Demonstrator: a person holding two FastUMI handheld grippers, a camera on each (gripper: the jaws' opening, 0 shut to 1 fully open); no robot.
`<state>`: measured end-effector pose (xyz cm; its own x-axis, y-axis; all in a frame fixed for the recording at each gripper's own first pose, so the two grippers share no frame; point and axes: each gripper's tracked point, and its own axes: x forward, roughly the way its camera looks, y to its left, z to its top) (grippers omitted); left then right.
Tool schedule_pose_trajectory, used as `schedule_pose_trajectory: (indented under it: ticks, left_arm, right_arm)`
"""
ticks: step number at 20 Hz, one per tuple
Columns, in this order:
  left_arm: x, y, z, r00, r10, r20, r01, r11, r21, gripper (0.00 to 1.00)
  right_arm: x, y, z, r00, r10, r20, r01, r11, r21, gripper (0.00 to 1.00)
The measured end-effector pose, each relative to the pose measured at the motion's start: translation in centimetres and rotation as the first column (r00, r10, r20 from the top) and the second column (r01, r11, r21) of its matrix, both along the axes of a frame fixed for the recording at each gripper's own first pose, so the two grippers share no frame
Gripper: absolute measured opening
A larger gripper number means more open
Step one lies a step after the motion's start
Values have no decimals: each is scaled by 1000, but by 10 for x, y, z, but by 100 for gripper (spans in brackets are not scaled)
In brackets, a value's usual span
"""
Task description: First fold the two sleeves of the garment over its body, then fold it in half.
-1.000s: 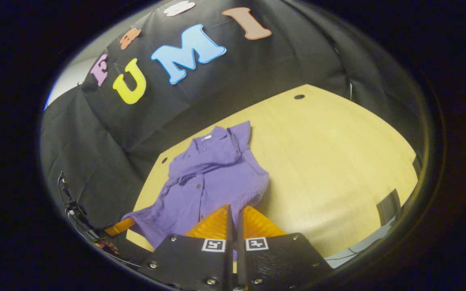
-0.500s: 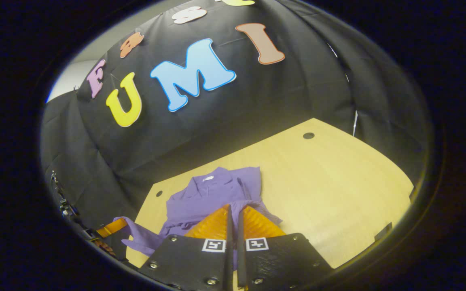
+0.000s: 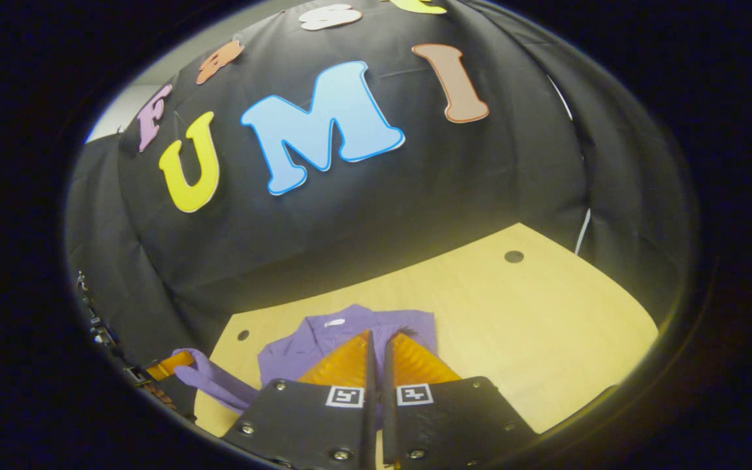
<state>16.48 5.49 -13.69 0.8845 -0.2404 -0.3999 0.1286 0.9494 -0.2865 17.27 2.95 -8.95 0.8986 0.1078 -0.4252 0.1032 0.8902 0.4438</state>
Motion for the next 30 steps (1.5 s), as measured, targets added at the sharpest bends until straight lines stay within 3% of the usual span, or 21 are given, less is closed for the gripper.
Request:
schedule_pose_trajectory:
  ticks: [3,8,17,30]
  left_arm:
    - [20,-4,4,1000,24,8,-24,1000,-7,7]
    - [52,-7,4,999,47,22,-48,997,54,6]
    - [119,-35,-5,998,8,57,-17,986,164,7]
    - [204,-24,-75,993,87,78,-104,965,243,6]
  right_arm:
    - [24,0,5,999,38,11,-38,999,-10,4]
    - [58,-6,-5,998,66,5,-66,998,-3,4]
    - [116,-23,-40,995,86,-48,-86,996,-9,4]
    - [197,-37,-127,981,99,-166,-107,993,-43,4]
